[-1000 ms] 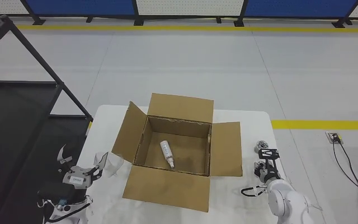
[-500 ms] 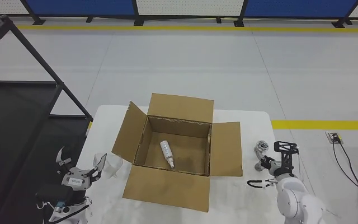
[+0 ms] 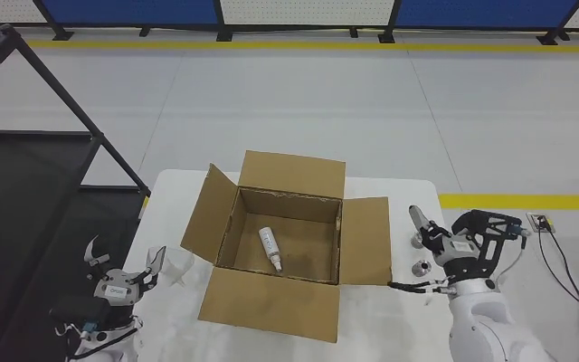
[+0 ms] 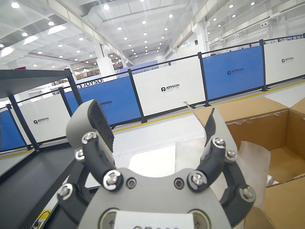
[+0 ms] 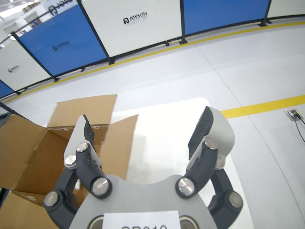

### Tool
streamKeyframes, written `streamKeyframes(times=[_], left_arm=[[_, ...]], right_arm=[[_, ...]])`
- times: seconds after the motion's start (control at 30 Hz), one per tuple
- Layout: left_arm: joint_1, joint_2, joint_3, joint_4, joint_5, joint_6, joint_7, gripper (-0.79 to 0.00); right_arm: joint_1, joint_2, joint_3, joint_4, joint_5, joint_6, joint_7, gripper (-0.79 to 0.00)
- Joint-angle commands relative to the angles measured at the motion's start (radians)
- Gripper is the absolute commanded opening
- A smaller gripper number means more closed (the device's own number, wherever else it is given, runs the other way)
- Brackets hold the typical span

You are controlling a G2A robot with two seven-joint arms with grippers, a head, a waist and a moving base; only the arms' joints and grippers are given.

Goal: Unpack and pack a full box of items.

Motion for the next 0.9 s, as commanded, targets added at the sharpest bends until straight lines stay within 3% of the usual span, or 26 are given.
streamKeyframes(times=[0.0, 0.33, 0.57, 0.67, 0.87], left_arm=[[0.004, 0.000, -0.003, -0.003, -0.002, 0.003, 0.003, 0.000], [0.064, -0.001, -0.033, -0.029, -0.030, 0.033, 0.053, 0.000], [0.112, -0.003, -0.057, -0.030, -0.065, 0.043, 0.080, 0.000], [0.121, -0.004, -0.055, -0.029, -0.067, 0.045, 0.083, 0.000], [0.117, -0.005, -0.034, -0.027, -0.055, 0.033, 0.067, 0.000]], right_arm=[[-0.005, 0.000, -0.038, -0.029, 0.008, -0.023, -0.002, 0.000], [0.057, -0.003, -0.313, -0.018, -0.171, -0.049, 0.038, 0.000], [0.173, -0.018, -0.483, 0.129, -0.249, -0.028, 0.121, 0.000], [0.222, -0.027, -0.513, 0.191, -0.249, 0.012, 0.130, 0.000], [0.222, -0.027, -0.513, 0.191, -0.249, 0.012, 0.130, 0.000]])
